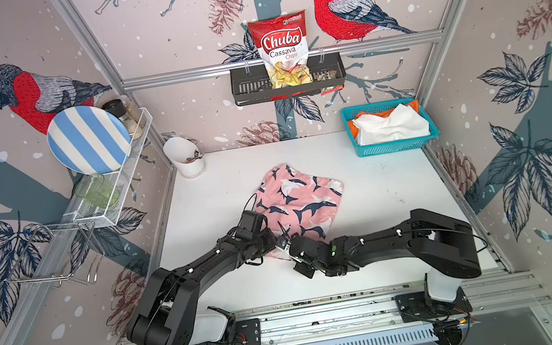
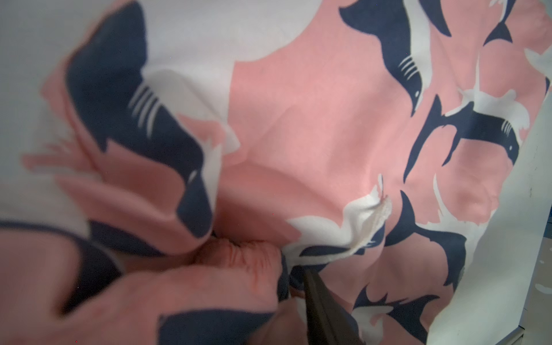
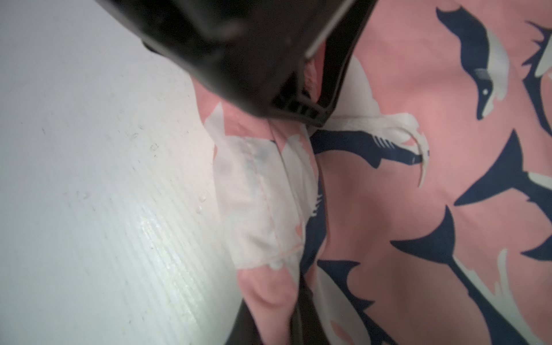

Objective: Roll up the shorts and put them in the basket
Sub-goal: Roll the shorts at the center of the board.

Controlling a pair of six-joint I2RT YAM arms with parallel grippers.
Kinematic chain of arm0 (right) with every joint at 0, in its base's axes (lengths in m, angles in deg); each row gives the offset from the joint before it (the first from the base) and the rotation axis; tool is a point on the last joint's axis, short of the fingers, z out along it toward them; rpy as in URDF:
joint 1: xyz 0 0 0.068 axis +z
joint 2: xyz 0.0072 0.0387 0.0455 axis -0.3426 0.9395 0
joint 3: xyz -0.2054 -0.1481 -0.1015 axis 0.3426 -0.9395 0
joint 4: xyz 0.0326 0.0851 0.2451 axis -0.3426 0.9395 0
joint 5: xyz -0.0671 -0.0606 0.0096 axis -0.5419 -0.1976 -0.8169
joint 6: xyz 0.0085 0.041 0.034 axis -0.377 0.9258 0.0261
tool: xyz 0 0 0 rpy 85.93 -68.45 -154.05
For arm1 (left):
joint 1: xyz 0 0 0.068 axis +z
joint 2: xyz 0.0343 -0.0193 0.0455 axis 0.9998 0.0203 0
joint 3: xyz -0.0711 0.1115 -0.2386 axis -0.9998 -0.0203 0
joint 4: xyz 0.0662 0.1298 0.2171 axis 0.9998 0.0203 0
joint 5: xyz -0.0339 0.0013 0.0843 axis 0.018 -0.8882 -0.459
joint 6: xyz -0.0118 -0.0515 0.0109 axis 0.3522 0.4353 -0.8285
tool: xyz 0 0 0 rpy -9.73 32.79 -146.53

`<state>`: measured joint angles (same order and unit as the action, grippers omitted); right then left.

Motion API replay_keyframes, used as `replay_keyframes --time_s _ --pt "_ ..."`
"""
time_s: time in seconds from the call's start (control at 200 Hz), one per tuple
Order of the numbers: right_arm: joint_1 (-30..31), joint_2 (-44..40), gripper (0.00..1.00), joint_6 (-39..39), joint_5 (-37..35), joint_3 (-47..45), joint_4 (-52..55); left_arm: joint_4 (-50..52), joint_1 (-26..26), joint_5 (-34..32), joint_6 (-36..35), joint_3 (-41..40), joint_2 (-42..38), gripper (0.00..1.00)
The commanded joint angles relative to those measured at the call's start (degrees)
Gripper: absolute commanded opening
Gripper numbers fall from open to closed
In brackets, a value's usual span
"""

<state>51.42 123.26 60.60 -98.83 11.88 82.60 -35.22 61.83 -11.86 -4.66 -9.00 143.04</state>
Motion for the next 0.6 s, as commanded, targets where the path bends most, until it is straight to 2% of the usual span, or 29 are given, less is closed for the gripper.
replay_keyframes --time_s 0.0,0.085,0.185,0.345,0.475,0.595 --pt "-1.63 -1.66 0.02 5.67 10.00 -0.20 6.96 6.47 1.89 -4.63 -4.17 1.96 0.79 0.42" --pt "-4.02 -2.85 0.00 10.34 18.45 -1.02 4.53 7.67 2.81 -5.78 -5.33 4.83 1.08 0.45" --pt "-7.10 -2.98 0.00 17.08 29.24 -2.81 -1.20 9.85 3.17 -8.31 -5.25 7.91 -2.20 0.52" --pt "-11.35 -0.15 0.01 26.18 40.33 -4.91 -10.66 16.07 3.19 -9.82 -4.91 12.06 -8.26 0.58" --pt "-15.30 2.57 0.00 33.40 48.37 -7.38 -19.02 17.38 3.19 -7.18 -4.11 10.32 -11.50 0.58" --pt "-18.45 4.47 0.00 37.98 52.49 -9.02 -23.39 15.16 3.10 -3.77 -2.67 5.82 -12.16 0.59"
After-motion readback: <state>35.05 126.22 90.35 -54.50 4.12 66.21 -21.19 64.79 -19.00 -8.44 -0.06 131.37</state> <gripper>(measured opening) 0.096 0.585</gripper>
